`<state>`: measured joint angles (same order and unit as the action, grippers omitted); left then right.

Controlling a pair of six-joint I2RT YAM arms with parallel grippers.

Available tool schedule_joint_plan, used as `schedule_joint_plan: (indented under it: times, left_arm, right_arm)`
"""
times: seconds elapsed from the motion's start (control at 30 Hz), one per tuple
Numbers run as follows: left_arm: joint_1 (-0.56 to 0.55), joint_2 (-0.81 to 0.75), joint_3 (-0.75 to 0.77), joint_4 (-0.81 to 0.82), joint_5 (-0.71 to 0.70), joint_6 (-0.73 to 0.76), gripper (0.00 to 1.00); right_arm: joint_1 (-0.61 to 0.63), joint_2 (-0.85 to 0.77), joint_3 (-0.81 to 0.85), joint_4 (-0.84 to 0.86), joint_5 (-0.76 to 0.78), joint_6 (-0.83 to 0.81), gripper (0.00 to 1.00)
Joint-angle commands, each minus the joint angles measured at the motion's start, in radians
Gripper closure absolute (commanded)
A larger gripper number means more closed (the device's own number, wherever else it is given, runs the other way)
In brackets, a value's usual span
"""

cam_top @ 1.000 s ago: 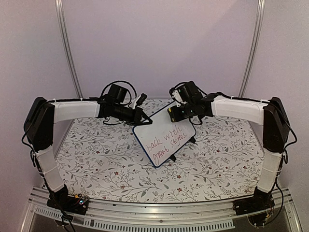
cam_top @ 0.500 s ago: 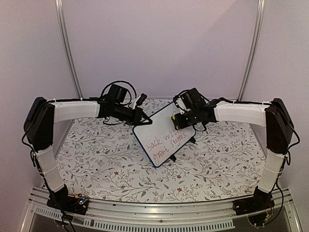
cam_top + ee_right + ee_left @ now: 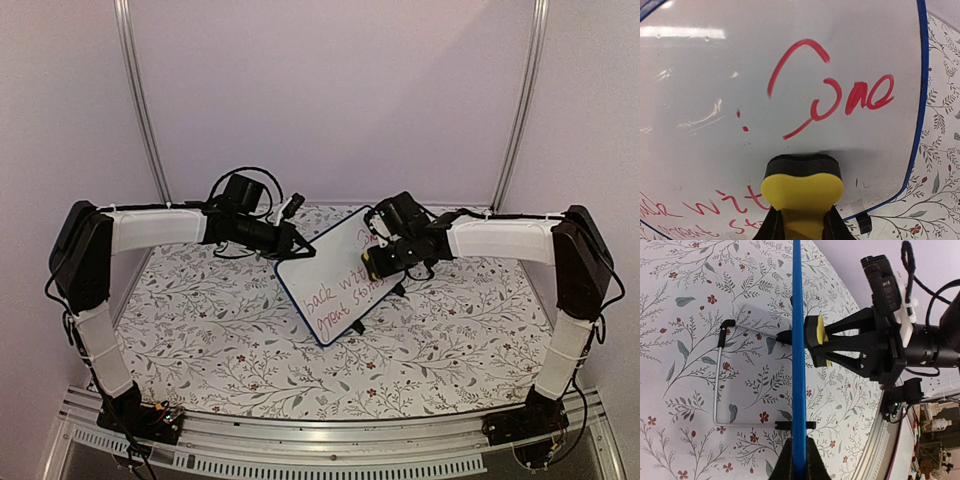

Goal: Erase the whiteboard
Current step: Erase the whiteboard at the center of the board.

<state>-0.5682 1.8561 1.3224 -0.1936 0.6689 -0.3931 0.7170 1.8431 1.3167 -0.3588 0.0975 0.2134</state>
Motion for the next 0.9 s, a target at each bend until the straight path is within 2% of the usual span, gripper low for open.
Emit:
schedule_joint_plan:
  times: [0.0,0.4,0.73,0.87]
  left_arm:
    - [-0.023,-0.002,0.000,-0.036,-0.014,0.065,1.00]
    - [-0.024,0.003,0.005,-0.041,-0.013,0.068,1.00]
    - [-0.023,0.004,0.005,-0.041,-0.009,0.065,1.00]
    - [-0.023,0.006,0.003,-0.039,-0.007,0.065,1.00]
  right_arm:
    - [-0.004,0.025,0.060,-0.019,-0.020,-0.004,0.84]
    - [0.009,0.123,0.230,-0.045,0.002,-0.040,0.83]
    - [0.019,0.064,0.091,-0.047,0.028,-0.038,0.83]
    - [0.044,0.043,0.058,-0.072,0.086,-0.054,0.83]
